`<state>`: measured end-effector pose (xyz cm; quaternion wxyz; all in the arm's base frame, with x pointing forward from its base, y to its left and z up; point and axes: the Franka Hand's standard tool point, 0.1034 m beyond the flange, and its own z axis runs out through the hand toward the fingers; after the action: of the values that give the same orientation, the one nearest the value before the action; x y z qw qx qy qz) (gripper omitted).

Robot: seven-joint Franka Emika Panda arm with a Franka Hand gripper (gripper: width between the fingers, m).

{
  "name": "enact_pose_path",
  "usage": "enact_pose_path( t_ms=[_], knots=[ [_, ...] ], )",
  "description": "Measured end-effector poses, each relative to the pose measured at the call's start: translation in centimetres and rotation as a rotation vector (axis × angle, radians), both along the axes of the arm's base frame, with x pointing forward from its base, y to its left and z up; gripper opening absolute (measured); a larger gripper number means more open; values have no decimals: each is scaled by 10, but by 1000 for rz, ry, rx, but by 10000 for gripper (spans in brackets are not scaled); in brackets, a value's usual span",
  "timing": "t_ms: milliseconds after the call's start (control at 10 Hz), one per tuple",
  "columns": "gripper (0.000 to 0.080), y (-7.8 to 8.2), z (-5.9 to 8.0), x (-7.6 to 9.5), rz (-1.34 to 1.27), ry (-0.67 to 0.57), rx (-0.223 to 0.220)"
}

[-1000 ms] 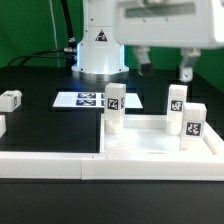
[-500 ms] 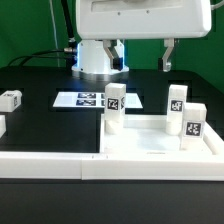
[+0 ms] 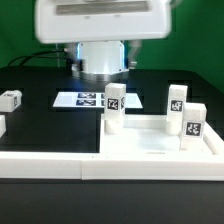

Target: Assemble square table

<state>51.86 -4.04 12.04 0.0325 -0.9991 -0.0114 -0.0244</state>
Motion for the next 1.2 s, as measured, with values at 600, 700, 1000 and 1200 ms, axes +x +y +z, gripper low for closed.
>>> enact_pose_path(
  t_ms=[600,700,1000,1200],
  knots=[
    [649,-76,-14,-34,242,21,-16],
    [649,-76,-14,-35,240,24,-15],
    [649,-97,-35,-67,177,194,-2],
    [649,-125,-50,-95,158,355,-10]
  ],
)
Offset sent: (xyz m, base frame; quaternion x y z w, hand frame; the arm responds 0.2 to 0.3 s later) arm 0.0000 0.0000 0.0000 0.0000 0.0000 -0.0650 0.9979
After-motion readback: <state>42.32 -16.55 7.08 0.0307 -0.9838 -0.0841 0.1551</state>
